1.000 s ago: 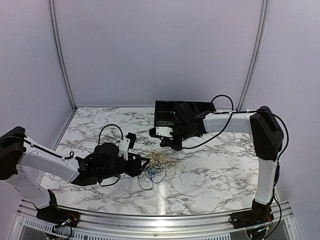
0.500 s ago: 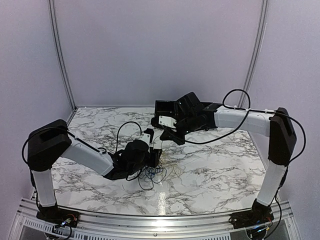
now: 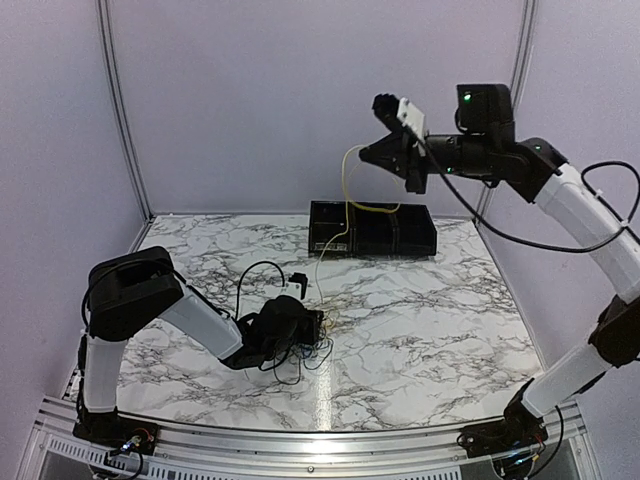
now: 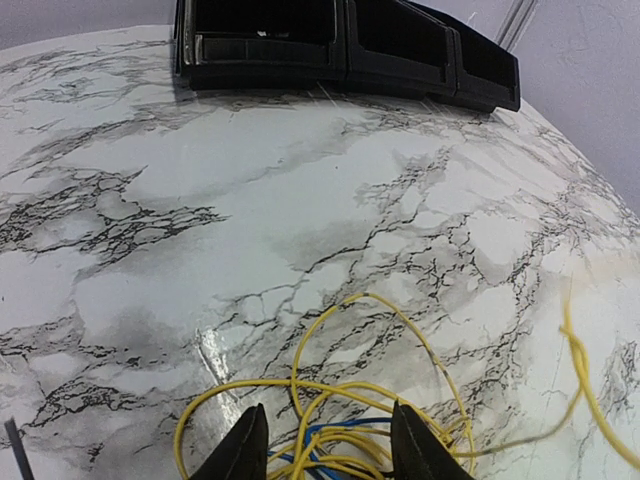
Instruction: Untangle the cables
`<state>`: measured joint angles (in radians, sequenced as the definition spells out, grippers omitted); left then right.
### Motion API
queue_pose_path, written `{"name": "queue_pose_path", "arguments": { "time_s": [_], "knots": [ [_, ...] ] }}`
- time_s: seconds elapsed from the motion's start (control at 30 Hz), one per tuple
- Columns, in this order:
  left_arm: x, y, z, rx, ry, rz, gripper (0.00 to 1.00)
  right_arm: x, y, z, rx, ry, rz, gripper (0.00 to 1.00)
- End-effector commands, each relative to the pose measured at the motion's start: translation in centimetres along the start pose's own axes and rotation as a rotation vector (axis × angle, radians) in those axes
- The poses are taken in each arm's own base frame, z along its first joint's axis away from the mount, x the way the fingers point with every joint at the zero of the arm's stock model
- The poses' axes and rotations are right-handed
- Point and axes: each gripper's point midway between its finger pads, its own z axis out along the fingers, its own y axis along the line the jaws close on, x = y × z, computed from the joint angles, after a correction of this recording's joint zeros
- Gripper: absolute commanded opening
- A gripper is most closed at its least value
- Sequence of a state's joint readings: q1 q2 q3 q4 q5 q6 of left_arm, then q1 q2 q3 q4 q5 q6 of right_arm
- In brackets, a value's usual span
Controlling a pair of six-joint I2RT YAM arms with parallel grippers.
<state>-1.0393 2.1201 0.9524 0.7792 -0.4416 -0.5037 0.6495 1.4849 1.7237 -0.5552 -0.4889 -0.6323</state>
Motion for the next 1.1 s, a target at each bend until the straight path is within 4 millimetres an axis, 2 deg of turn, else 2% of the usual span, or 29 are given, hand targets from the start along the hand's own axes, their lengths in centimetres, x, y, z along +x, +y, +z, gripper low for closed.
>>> {"name": "queue_pose_path", "arguments": {
  "time_s": [0.0,0.1,0.13,0.27,0.4,0.5,0.67,0.8,0.9,1.07],
  "knots": [
    [1.7,0.7,-0.1,0.002,0.049,-0.015,0.43,-3.6,-3.5,-4.7,0.136,-0.076,-0.002,0.00],
    [0.6,-0.1,-1.1,0.042,0.046,-0.033,0.46,-5.1,-5.0,-6.6,0.204,-0.096,-0.020,0.00],
    [-0.3,-0.7,-1.6,0.068,0.037,-0.041,0.47,-5.5,-5.6,-7.0,0.228,-0.102,-0.028,0.00],
    [-2.8,-2.6,-4.0,0.164,0.017,-0.038,0.51,-5.8,-7.3,-7.5,0.311,-0.097,-0.037,0.00],
    [-4.7,-3.0,-6.2,0.196,0.012,-0.021,0.53,-6.6,-9.0,-8.1,0.383,-0.109,-0.045,0.00],
    [-5.2,-3.1,-7.7,0.213,0.023,-0.004,0.54,-6.6,-10.4,-7.9,0.426,-0.096,-0.056,0.00],
    [-3.9,-2.5,-8.4,0.208,0.087,0.011,0.53,-7.6,-13.5,-8.1,0.467,-0.118,-0.058,0.00],
    [-3.0,-2.5,-7.9,0.203,0.122,-0.021,0.53,-10.8,-15.6,-9.6,0.535,-0.181,-0.129,0.00],
    [-2.4,-3.6,-6.9,0.227,0.142,-0.009,0.53,-13.5,-15.9,-11.8,0.587,-0.242,-0.158,0.00],
    [-0.7,-4.7,-4.7,0.237,0.166,0.093,0.51,-12.7,-16.0,-12.3,0.622,-0.205,-0.167,0.00]
  ]
}}
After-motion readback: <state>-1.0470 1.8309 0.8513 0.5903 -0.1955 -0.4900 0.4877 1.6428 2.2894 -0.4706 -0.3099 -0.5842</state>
